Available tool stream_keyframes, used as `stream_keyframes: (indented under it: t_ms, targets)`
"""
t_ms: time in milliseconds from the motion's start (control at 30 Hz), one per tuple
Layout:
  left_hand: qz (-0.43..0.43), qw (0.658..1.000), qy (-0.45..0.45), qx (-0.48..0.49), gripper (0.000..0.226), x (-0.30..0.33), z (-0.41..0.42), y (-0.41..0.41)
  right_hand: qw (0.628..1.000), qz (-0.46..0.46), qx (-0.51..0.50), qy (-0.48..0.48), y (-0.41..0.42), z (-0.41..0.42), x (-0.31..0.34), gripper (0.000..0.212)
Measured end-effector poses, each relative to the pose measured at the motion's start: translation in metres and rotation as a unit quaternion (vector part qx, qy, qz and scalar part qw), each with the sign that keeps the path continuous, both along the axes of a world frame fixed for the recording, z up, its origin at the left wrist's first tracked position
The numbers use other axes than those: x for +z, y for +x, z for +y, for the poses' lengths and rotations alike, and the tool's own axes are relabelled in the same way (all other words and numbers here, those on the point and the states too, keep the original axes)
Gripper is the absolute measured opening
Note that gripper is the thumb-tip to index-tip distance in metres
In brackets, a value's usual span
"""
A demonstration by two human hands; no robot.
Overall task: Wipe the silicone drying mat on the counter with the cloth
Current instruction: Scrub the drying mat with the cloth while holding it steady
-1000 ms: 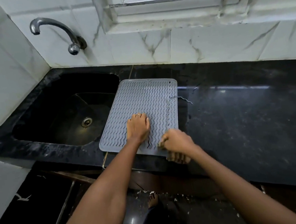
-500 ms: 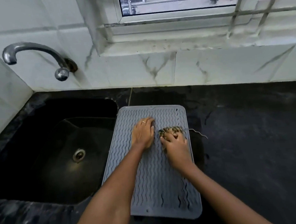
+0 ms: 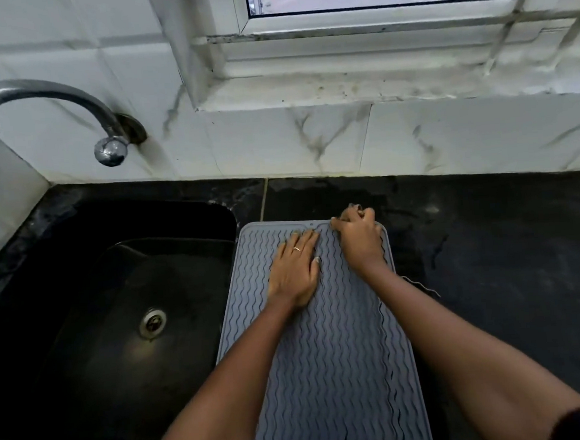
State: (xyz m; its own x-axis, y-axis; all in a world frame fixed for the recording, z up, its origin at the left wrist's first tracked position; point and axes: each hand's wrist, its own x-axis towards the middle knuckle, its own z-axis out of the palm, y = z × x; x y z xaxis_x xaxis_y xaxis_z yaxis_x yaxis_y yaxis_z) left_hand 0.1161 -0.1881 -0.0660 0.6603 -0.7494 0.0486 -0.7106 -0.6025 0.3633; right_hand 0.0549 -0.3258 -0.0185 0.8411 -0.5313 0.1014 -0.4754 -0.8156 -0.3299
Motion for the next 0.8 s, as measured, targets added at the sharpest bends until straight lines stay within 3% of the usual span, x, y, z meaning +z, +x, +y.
stream_keyframes:
  t_ms: [100, 233, 333, 467, 633, 800]
  targets:
    - [-0.020, 0.999, 0.033, -0.025, 0.055, 0.000, -0.001, 0.002, 1.000, 0.012, -0.002, 0.020, 0.014, -0.012, 0.004, 0.024]
    - [-0.051, 0.996, 0.059, -0.049, 0.054, 0.001, -0.002, 0.002, 0.975, -0.090, -0.086, 0.182, 0.016, -0.034, 0.023, 0.043]
    - [-0.043, 0.995, 0.065, -0.055, 0.053, 0.001, -0.003, 0.003, 0.989, -0.062, -0.086, 0.102, 0.005, -0.026, 0.022, 0.055]
    - [-0.030, 0.996, 0.068, -0.058, 0.053, 0.002, -0.004, 0.004, 0.997, 0.072, -0.018, -0.010, -0.015, 0.005, -0.008, 0.044]
    - [-0.030, 0.996, 0.066, -0.059, 0.052, 0.003, -0.003, 0.004, 0.995, 0.067, 0.000, -0.070, -0.031, 0.025, -0.005, 0.038]
    - [-0.023, 0.996, 0.066, -0.056, 0.053, 0.000, -0.004, 0.005, 0.997, 0.051, 0.044, -0.046, -0.108, 0.074, 0.000, 0.047]
